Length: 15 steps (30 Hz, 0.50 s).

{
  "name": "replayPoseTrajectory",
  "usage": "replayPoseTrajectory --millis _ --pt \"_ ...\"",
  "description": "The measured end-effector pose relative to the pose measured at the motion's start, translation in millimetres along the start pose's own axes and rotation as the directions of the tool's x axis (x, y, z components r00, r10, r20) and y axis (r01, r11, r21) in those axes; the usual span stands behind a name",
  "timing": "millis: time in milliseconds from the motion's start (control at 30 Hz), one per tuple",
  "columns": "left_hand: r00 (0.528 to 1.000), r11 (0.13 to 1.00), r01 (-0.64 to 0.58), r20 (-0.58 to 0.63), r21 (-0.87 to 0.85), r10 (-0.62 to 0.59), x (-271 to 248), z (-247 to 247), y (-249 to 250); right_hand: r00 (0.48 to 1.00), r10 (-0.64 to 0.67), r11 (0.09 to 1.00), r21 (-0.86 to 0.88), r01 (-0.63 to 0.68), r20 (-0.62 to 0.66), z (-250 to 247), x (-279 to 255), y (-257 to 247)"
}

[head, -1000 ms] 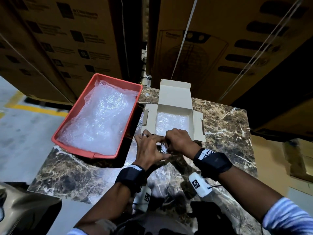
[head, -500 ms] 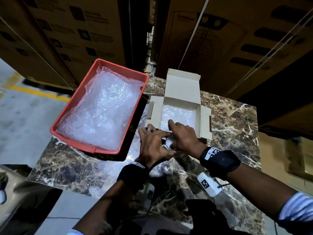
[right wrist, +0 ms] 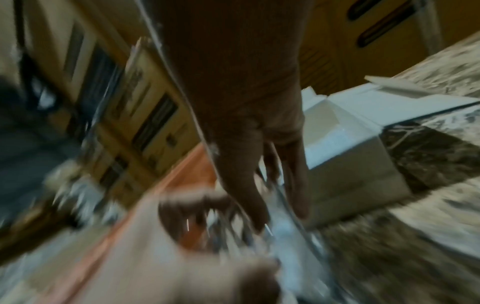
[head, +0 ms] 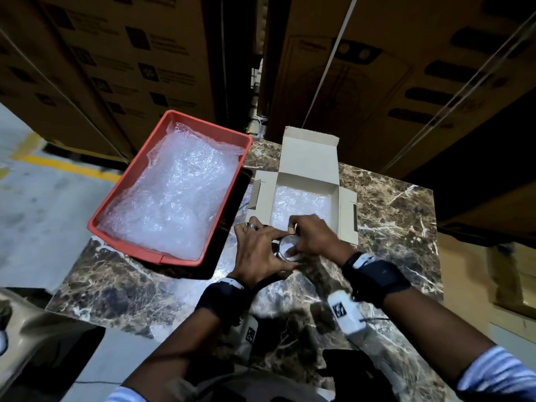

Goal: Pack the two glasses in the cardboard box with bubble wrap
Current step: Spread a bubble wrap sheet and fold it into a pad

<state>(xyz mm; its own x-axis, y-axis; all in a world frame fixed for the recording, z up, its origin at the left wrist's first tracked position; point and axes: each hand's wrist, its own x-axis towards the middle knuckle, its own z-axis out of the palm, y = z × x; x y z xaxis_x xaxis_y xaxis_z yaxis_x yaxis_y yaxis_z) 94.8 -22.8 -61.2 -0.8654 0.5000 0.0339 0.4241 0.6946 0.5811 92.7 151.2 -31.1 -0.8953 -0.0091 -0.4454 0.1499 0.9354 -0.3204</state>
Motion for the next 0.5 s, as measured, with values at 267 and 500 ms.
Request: replayPoseTrajectory --millis 267,500 --pt "1.000 1.000 -0.015 0.015 0.009 0.014 1.8 1.1 -0.1 0.994 -0.009 0.979 -0.201 0.031 0.110 -3.7 15.8 -9.1" --pt "1.000 1.000 -0.018 0.022 0.017 0.017 4.1 4.2 -4.4 0.999 -0.036 0.916 -0.400 0.046 0.032 5.8 17.1 -16.3"
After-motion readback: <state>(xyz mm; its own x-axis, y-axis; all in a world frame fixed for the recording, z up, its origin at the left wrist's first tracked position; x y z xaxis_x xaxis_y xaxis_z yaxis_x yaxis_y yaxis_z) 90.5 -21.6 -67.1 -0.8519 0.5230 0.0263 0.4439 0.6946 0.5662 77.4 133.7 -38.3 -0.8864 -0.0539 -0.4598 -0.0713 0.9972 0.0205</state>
